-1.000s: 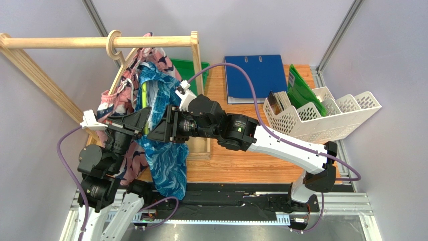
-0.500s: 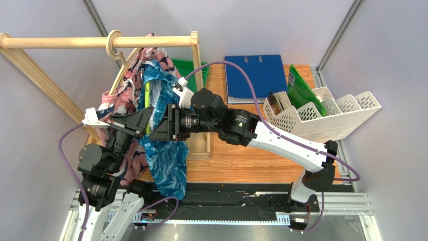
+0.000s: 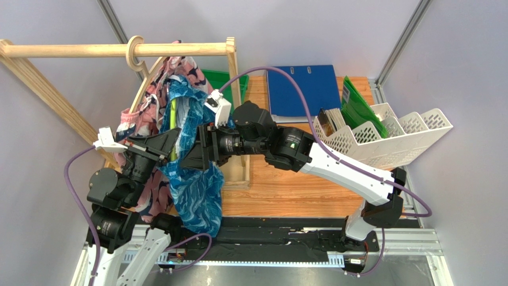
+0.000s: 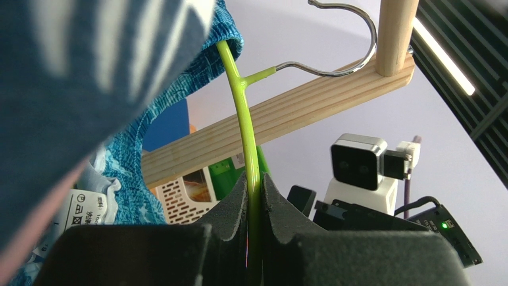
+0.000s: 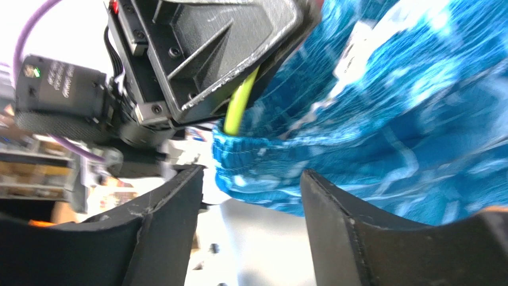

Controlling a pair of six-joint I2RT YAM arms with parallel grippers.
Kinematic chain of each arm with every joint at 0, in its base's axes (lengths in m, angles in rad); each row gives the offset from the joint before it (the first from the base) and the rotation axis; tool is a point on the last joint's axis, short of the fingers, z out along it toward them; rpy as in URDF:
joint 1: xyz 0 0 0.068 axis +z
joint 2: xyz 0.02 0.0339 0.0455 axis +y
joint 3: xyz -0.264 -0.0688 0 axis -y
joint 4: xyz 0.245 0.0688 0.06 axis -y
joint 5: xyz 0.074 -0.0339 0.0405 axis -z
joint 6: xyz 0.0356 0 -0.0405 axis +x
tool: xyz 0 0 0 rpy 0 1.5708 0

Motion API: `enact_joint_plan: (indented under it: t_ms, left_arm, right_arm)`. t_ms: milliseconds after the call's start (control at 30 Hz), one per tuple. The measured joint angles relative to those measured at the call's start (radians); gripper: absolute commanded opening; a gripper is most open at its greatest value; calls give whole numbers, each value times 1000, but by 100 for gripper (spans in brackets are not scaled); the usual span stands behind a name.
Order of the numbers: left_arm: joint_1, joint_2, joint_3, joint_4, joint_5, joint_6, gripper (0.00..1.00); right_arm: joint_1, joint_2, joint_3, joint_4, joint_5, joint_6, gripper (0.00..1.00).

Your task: Remove the shorts from the hanger

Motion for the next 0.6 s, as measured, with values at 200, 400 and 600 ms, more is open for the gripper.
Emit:
enact_joint_plan:
  t_ms: [200,400,600]
  left_arm:
    - [0,5,38,-71,0,-36,0]
    - [0,10,38,-80,21,-114,0]
    - [0,11,38,-81,54,-163,0]
  right_arm:
    - [-14,-26,0,-36,-31,-258,73]
    - [-14,-67,-28,-44,-116,-507,68]
    - [-19,-57,34,-92,-229,-731,57]
